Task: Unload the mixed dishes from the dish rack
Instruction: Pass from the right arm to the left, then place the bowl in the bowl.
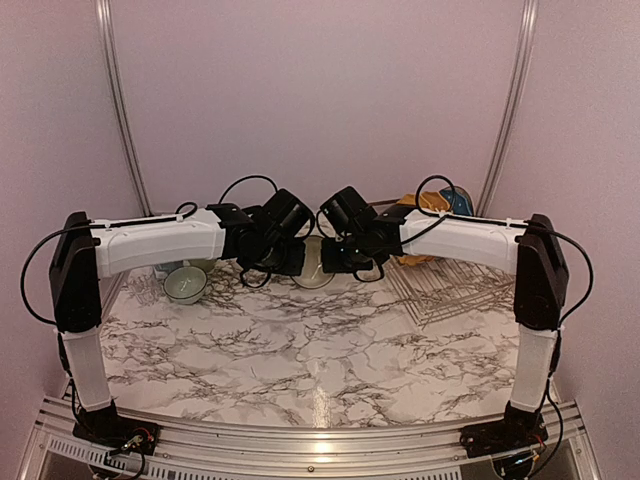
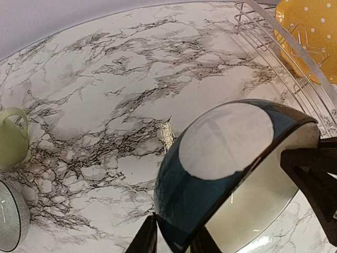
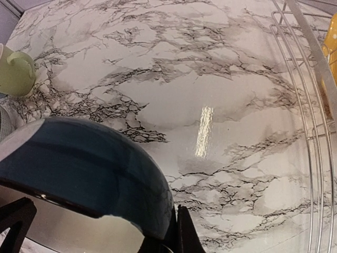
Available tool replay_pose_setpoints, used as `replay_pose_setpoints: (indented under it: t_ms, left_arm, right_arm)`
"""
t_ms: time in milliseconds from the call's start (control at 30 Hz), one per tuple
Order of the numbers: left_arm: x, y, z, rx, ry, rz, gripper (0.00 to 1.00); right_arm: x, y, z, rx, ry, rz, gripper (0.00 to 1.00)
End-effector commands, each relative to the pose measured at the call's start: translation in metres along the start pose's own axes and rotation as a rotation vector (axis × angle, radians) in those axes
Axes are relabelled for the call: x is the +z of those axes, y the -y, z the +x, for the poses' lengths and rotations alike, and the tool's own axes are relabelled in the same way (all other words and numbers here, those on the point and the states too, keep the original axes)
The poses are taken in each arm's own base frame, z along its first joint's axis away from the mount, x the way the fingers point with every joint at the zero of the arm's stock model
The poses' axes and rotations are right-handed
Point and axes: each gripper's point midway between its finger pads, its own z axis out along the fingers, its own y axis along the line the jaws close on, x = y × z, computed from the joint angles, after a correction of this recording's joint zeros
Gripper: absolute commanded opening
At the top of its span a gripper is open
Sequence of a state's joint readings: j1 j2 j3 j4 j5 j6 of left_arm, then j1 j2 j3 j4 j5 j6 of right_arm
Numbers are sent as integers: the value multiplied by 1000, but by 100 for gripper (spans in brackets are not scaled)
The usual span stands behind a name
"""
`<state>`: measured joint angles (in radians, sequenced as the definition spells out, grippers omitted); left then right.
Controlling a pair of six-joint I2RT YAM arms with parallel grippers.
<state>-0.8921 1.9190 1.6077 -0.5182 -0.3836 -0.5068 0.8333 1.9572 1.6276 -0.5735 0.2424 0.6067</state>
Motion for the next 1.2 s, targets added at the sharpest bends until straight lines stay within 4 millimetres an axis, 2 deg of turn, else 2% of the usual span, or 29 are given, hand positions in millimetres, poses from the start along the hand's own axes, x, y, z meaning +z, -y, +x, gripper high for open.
replay_pose_setpoints:
  t_ms: [0, 233, 333, 500, 567, 633, 733, 833, 967, 1167]
  left_arm:
    - [3, -1, 2, 30, -19, -34, 18]
    - [-6, -14, 0, 27, 2, -69, 0]
    - [-13, -18, -3, 11, 15, -61, 0]
    - [-21, -37, -6, -17, 16, -58, 0]
    - [-22, -48, -3, -37, 2, -53, 0]
    - [-23, -61, 0, -60, -12, -50, 0]
    - [-27, -88, 2, -92, -22, -82, 0]
    - [-33, -127, 6, -164, -39, -128, 0]
    - [-44, -179, 17, -277, -49, -188, 0]
    - [-53, -242, 42, -460, -81, -295, 0]
  right_arm:
    - [-12, -25, -27, 31, 76, -52, 0]
    - [-18, -34, -32, 6, 96, -78, 0]
    - [-23, -39, -37, 2, 111, -107, 12]
    - [-39, -50, -44, -77, 139, -178, 66]
    - [-57, -58, -51, -93, 188, -252, 79]
    - [-70, -59, -57, -105, 238, -286, 87]
    - [-90, -57, -66, -129, 305, -306, 93]
    - [-100, -47, -71, -139, 347, -284, 97]
    - [-94, -29, -71, -119, 347, -249, 97]
    - [-87, -21, -68, -96, 319, -260, 95]
